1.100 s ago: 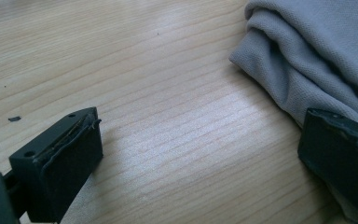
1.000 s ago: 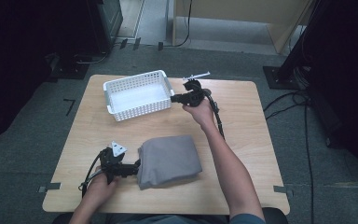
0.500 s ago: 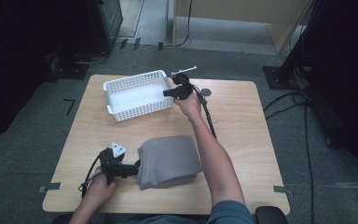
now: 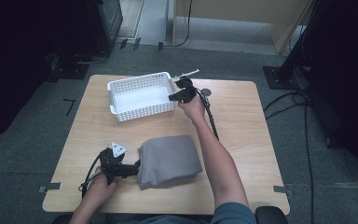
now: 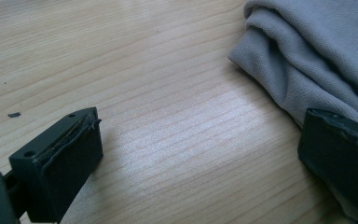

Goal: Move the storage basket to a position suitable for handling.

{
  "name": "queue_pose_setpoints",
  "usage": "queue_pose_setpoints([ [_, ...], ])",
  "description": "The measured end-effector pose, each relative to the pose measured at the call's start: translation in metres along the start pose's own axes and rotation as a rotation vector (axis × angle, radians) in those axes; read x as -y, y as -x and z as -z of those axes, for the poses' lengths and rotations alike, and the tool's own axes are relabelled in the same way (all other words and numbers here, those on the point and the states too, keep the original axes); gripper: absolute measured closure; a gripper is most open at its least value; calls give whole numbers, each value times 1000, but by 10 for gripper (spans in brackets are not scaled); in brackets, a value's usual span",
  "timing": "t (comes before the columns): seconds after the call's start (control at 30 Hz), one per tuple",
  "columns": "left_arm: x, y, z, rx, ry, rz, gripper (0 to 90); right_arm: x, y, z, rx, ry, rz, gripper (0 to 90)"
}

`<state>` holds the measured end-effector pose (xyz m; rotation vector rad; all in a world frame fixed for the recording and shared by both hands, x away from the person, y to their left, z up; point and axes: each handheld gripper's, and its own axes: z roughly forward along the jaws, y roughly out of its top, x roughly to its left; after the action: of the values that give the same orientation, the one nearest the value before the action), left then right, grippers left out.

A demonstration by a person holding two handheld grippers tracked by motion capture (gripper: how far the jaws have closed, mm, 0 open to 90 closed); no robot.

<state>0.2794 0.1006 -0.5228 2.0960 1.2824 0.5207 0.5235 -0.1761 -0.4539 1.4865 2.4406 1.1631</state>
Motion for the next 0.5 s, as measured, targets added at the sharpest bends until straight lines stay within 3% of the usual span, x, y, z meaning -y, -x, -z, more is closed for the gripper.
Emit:
queue_pose_setpoints([
  [0.23,0,0,0,1,2,1,0,27,8,29,-22,27,-49,900],
  [0.5,-1,0,-1,2,1,0,0,51,13,51,-26,46,-48,900],
])
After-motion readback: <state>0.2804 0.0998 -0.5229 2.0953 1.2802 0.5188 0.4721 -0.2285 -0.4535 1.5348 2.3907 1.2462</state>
